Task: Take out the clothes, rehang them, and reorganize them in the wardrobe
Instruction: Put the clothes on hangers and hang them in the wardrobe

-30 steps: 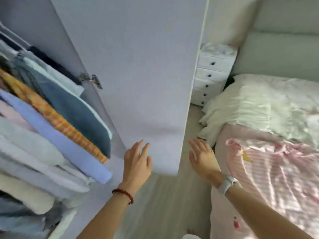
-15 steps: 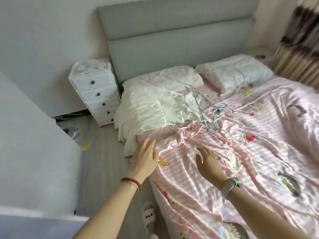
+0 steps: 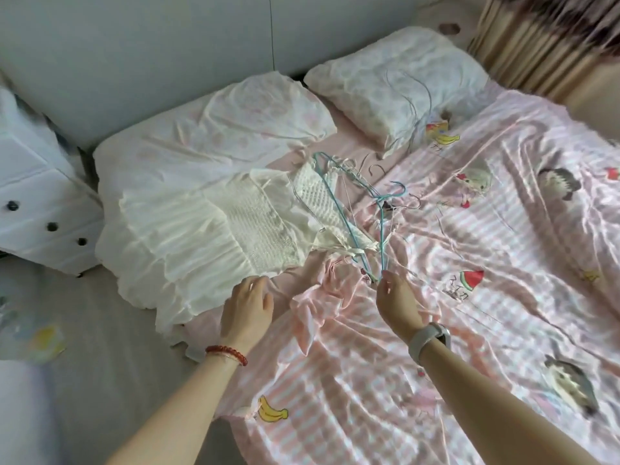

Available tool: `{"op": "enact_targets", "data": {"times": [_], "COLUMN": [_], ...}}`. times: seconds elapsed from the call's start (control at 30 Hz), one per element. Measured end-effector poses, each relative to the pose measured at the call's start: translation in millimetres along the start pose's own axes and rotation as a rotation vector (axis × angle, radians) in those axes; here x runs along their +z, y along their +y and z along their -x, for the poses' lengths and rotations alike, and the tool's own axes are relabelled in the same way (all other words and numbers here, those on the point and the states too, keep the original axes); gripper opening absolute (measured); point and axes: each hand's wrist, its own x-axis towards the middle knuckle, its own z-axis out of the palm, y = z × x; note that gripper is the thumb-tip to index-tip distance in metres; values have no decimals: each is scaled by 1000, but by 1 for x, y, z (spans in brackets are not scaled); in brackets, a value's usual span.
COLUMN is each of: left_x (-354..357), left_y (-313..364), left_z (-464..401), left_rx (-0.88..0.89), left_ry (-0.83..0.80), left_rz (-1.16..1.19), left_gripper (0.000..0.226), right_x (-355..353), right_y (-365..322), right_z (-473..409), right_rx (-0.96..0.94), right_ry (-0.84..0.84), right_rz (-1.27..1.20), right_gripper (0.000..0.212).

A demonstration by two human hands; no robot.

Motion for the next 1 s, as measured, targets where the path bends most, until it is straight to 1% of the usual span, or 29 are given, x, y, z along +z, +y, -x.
{"op": "enact_targets", "data": {"times": [0.07, 0.1, 0.17, 0.2, 0.27, 0.37, 0.4, 0.43, 0.47, 0.5, 0.53, 0.57, 0.67, 0.7, 0.73, 0.8, 0.83, 0.9, 1.0], "left_x": [21, 32, 55, 65, 84, 99, 102, 103, 102, 100, 96, 93, 87, 85, 84, 82, 81, 78, 67], "left_y": [-14, -20, -34, -41, -56, -73, -76, -79, -82, -84, -86, -88, -96, -99, -101, -104, -105, -104, -105], "left_z": [-36, -52, -76, -85, -100, -115, -116, -118, -119, -120, -121, -122, -121, -121, -122, -124, -125, -122, -109], "left_rx": [5, 7, -2, -10, -22, 15, 24, 39, 57, 66, 62, 51, -35, -81, -111, -114, -99, -97, -193], "left_ry": [-30, -46, -70, -76, -93, -110, -106, -93, -73, -54, -44, -33, -24, -25, -17, 6, 15, 56, 150], "left_rz": [-48, -72, -127, -155, -219, -268, -255, -240, -223, -202, -179, -176, -254, -272, -273, -226, -187, -108, -33], "left_gripper": [31, 31, 30, 31, 35, 44, 43, 40, 34, 26, 20, 19, 40, 42, 37, 18, 14, 16, 19], "right_x": [19, 29, 47, 54, 67, 81, 85, 88, 90, 90, 92, 92, 92, 92, 93, 95, 96, 97, 95], "right_y": [6, 10, 21, 27, 36, 46, 48, 49, 49, 49, 48, 44, 31, 27, 24, 17, 13, 7, -4], "right_z": [-43, -62, -96, -109, -131, -152, -157, -159, -161, -162, -163, -162, -157, -153, -150, -141, -138, -135, -133], "right_rx": [74, 106, 159, 184, 220, 262, 294, 341, 378, 388, 371, 358, 325, 293, 250, 148, 109, 89, 105], "right_ry": [3, 8, 15, 20, 39, 100, 133, 165, 195, 214, 225, 236, 313, 340, 363, 370, 349, 256, 144], "right_rz": [-4, -4, -1, -2, -21, -28, -56, -87, -111, -128, -146, -170, -292, -329, -345, -331, -327, -321, -257], "right_gripper": [20, 19, 28, 30, 21, 12, 14, 23, 31, 32, 28, 24, 26, 27, 28, 26, 24, 21, 28]}}
